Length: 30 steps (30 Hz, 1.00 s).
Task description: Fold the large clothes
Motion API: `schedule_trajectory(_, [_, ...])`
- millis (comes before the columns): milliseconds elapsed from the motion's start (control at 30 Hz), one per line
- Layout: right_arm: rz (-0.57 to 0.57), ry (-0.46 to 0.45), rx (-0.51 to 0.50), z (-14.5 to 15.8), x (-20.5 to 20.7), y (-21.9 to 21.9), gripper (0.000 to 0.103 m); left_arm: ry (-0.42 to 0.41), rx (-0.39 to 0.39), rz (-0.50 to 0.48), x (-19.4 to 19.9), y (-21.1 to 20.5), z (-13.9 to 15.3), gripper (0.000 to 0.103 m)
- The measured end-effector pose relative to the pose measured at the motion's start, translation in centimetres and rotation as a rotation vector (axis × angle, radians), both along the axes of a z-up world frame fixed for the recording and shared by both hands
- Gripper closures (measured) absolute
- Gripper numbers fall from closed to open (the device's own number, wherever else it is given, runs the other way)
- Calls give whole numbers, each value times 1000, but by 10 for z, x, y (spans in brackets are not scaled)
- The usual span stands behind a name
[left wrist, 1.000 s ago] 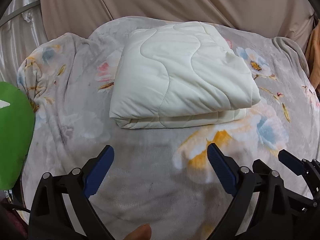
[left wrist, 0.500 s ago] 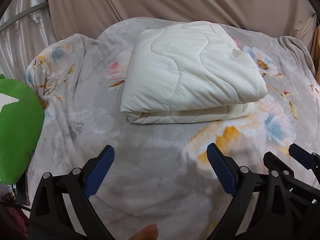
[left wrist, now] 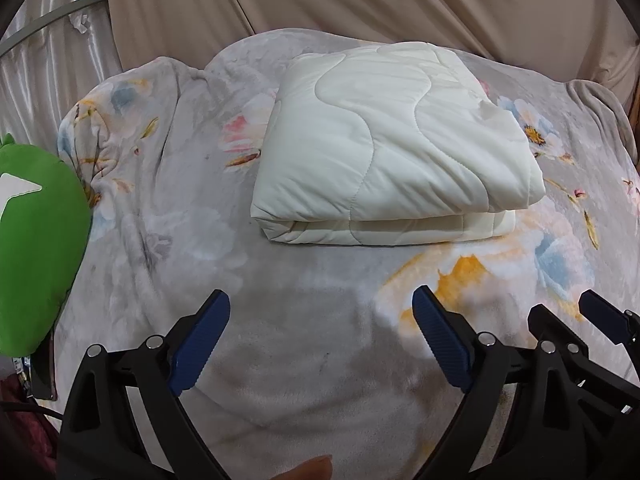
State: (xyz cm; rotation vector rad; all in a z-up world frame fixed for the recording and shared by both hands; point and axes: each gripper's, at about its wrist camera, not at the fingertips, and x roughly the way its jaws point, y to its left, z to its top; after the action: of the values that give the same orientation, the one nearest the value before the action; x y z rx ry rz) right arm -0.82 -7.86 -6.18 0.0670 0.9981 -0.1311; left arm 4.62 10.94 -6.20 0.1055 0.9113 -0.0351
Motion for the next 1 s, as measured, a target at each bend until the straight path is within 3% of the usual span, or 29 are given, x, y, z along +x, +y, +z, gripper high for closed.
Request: schedule_trajectory(1000, [5, -19, -6, 6, -1, 6, 49, 12, 1, -6, -1, 5, 4, 18])
